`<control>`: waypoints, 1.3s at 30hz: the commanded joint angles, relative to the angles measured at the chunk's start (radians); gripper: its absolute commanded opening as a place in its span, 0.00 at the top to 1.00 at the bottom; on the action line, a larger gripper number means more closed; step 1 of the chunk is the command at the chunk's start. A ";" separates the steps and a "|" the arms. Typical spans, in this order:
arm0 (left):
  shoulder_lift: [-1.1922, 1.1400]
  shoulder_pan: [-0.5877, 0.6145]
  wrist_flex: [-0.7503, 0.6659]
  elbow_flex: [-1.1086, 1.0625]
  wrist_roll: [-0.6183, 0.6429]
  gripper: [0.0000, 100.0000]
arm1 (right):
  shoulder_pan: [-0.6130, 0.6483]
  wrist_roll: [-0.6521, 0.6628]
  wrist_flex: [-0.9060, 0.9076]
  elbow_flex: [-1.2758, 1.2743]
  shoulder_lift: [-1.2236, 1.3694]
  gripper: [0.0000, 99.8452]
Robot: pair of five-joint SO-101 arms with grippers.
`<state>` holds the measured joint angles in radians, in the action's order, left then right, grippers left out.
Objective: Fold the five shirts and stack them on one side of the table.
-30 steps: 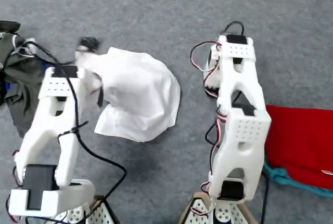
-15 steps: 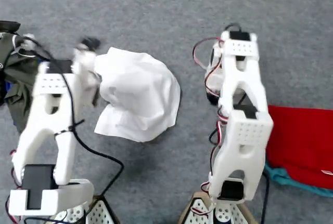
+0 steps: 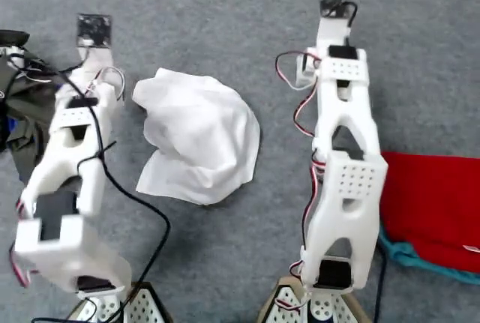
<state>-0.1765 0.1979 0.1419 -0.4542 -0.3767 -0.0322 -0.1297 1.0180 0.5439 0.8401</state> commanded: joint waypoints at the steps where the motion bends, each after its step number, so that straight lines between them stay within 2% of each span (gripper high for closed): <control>1: -0.150 0.023 -0.080 0.074 -0.087 0.98 | -0.018 0.006 0.140 0.143 0.053 0.99; 4: -0.229 0.058 0.028 0.167 -0.087 0.98 | -0.022 0.008 0.361 0.265 0.105 0.99; 11: -0.251 0.061 0.624 0.427 -0.091 0.98 | -0.022 0.170 0.761 0.499 0.225 0.99; 16: -0.251 0.037 1.008 0.528 -0.095 0.98 | -0.071 0.203 0.769 0.483 0.220 0.99; 18: -0.251 0.032 1.092 0.535 -0.097 0.98 | -0.085 0.203 0.769 0.443 0.200 0.99; 20: -0.246 0.028 1.120 0.542 -0.117 0.98 | -0.093 0.204 0.769 0.404 0.165 0.99; 23: -0.242 0.040 1.069 0.577 -0.114 0.98 | -0.093 0.204 0.764 0.407 0.093 0.99; 26: -0.245 0.077 0.982 0.680 -0.038 0.98 | -0.090 0.204 0.741 0.495 0.019 0.99; 29: -0.252 0.095 0.844 0.755 0.040 0.98 | -0.093 0.204 0.637 0.634 -0.018 0.99; 34: -0.286 0.063 0.439 0.683 0.081 0.98 | -0.091 0.198 0.259 0.711 0.076 0.99; 37: -0.414 0.031 0.109 0.592 0.081 0.98 | -0.090 0.196 0.008 0.664 0.231 0.99; 39: -0.530 0.025 -0.046 0.592 0.060 0.98 | -0.090 0.198 -0.084 0.653 0.343 0.99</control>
<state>-0.6122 0.2394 0.3813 0.1427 -0.3030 -0.1074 0.0637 1.1239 1.1930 1.0748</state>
